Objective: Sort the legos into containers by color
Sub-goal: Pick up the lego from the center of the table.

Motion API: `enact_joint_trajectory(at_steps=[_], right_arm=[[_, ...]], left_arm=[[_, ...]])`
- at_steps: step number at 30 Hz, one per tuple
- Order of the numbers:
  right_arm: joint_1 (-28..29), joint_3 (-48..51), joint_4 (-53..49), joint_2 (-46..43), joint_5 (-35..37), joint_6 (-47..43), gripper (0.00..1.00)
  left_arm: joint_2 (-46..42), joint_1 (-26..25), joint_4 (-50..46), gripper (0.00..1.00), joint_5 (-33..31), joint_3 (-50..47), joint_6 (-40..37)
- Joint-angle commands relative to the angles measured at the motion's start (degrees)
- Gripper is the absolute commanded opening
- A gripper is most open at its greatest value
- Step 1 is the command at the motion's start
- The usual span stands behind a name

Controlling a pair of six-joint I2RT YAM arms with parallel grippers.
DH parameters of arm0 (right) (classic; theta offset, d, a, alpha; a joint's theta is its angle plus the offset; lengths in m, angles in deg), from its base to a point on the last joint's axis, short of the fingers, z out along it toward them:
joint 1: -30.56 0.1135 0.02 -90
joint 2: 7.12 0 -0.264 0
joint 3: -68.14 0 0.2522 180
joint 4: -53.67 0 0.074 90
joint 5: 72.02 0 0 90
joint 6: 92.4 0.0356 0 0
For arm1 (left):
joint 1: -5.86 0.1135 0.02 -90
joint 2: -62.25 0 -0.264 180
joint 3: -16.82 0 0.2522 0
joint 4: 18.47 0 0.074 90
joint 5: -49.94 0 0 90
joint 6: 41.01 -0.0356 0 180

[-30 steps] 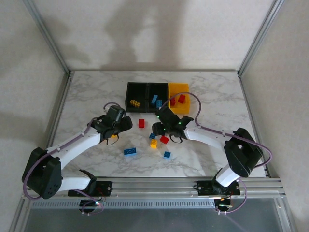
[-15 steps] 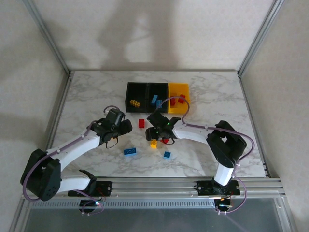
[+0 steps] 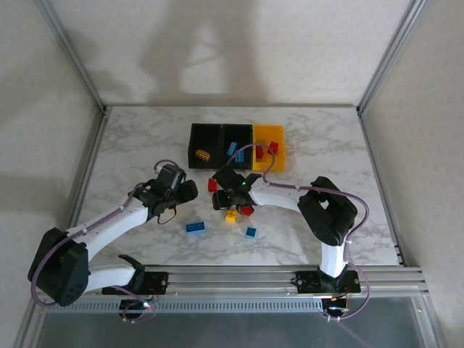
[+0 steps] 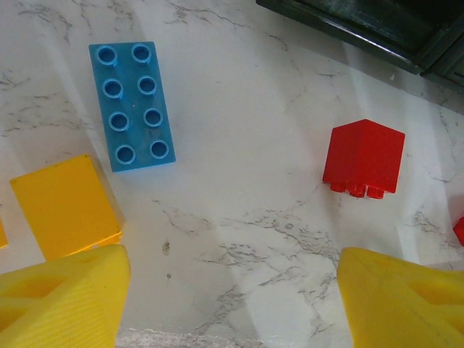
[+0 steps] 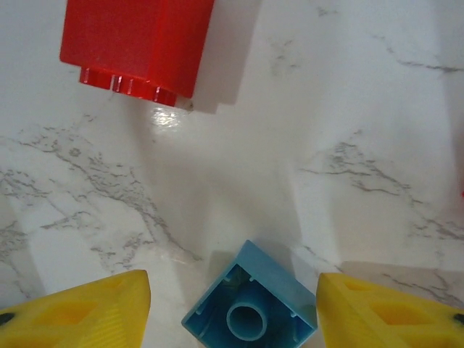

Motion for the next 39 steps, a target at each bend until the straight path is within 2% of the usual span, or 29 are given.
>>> enact_joint_trajectory(at_steps=[1, 12, 16, 21, 25, 33, 39], right_arm=[[0.67, -2.19, -2.01, 1.44, 1.11, 1.72, 0.60], [1.59, -3.22, -6.08, 3.09, 4.09, 2.50, 0.61], [1.76, -3.38, -5.34, 3.07, 3.54, 2.72, 0.55], [2.07, -4.43, -5.25, 3.61, 3.17, 1.92, 0.37], [2.07, -5.48, -5.46, 3.92, 3.55, 1.24, 0.30], [1.59, -10.39, -7.70, 3.33, 6.21, -1.64, 0.27], [-2.25, -15.90, -9.57, 0.74, 8.34, -5.44, 0.28]], left_arm=[[-0.67, 0.39, 0.33, 0.75, 0.20, -0.93, -0.16], [-1.11, 0.39, 0.48, 0.75, 0.23, -1.25, 0.10], [-0.89, 0.39, 0.47, 0.75, 0.24, -1.28, 0.02], [-1.02, 0.39, 0.48, 0.75, 0.07, -1.45, 0.01], [-1.06, 0.39, 0.89, 0.75, 0.24, -1.73, 0.32], [-1.74, 0.39, 0.76, 0.75, 0.64, -1.16, 0.35], [-3.64, 0.37, 1.03, 0.75, 1.36, -0.33, 0.37]])
